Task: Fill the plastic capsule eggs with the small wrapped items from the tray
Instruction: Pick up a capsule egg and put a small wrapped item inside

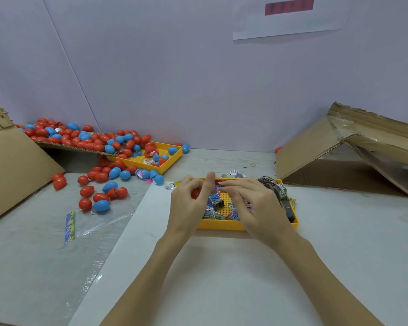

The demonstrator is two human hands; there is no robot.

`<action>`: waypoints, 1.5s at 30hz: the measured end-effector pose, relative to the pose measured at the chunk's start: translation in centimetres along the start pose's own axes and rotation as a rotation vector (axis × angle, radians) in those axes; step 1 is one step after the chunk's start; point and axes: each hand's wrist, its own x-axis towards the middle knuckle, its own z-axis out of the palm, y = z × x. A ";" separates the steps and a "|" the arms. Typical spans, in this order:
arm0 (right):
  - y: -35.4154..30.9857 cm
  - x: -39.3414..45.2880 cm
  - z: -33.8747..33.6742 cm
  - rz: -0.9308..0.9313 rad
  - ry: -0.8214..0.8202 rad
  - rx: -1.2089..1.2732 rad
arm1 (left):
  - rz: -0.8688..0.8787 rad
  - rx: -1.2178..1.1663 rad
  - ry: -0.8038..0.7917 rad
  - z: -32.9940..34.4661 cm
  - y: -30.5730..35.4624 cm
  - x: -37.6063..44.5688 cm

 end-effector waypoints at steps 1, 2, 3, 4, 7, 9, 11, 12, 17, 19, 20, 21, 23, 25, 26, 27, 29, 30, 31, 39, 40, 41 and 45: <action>-0.2 0.0 0.1 -0.047 -0.018 -0.028 | -0.044 -0.028 -0.017 0.0 0.0 0.1; -0.2 0.0 0.2 -0.086 -0.034 -0.049 | -0.085 -0.057 -0.043 0.0 0.0 0.3; -0.3 0.0 0.3 -0.107 -0.045 -0.061 | -0.125 -0.084 -0.068 -0.2 -0.1 0.5; -0.4 -0.1 0.4 -0.108 -0.046 -0.048 | -0.164 -0.117 -0.083 -0.5 -0.2 0.6; -0.9 0.0 0.1 -0.026 0.096 0.060 | -0.249 -0.227 -0.094 -1.4 -0.5 1.0; -1.1 0.2 0.0 0.018 0.212 -0.005 | -0.240 -0.229 -0.105 -1.6 -0.5 1.1; -1.1 0.3 -0.1 0.081 0.165 0.029 | -0.214 -0.224 -0.131 -1.4 -0.4 1.0; -1.2 0.4 0.0 0.139 0.096 0.105 | -0.199 -0.216 -0.141 -1.3 -0.4 0.9; -0.9 0.1 0.5 0.265 0.041 0.109 | -0.072 -0.050 -0.113 -0.8 -1.0 0.8; -0.9 0.2 0.5 0.272 0.043 0.117 | -0.066 -0.053 -0.137 -0.8 -1.1 0.8; -1.0 0.1 0.5 0.273 0.036 0.121 | -0.067 -0.060 -0.155 -0.9 -1.1 0.8; -1.0 0.1 0.6 0.274 0.028 0.116 | -0.073 -0.066 -0.174 -0.9 -1.1 0.9; -1.1 0.1 0.6 0.266 0.017 0.108 | -0.099 -0.077 -0.207 -1.1 -1.1 0.9; -1.1 0.1 0.5 0.255 0.012 0.119 | -0.138 -0.088 -0.226 -1.3 -1.2 1.0; -1.1 0.1 0.4 0.260 0.014 0.130 | -0.160 -0.100 -0.228 -1.4 -1.2 1.0; -1.1 0.2 0.4 0.277 0.025 0.144 | -0.178 -0.114 -0.226 -1.4 -1.1 1.1; -0.8 0.2 0.4 0.329 0.083 0.178 | -0.203 -0.151 -0.214 -1.5 -0.8 1.0; -0.5 0.3 0.3 0.355 0.121 0.173 | -0.220 -0.173 -0.203 -1.6 -0.6 1.0; -0.1 0.2 0.2 0.374 0.142 0.140 | -0.238 -0.191 -0.193 -1.6 -0.5 1.0; 0.5 0.3 -0.2 0.242 0.056 -0.139 | -0.189 -0.072 -0.190 -1.3 -0.9 1.1; 0.1 0.5 -0.3 0.250 0.060 -0.025 | -0.167 -0.071 -0.193 -1.3 -0.8 1.1; -0.3 0.6 -0.3 0.295 0.025 0.129 | -0.140 -0.069 -0.201 -1.3 -0.8 1.0; -0.9 0.3 0.3 0.456 -0.089 0.392 | -0.050 -0.067 -0.227 -1.1 -0.7 0.9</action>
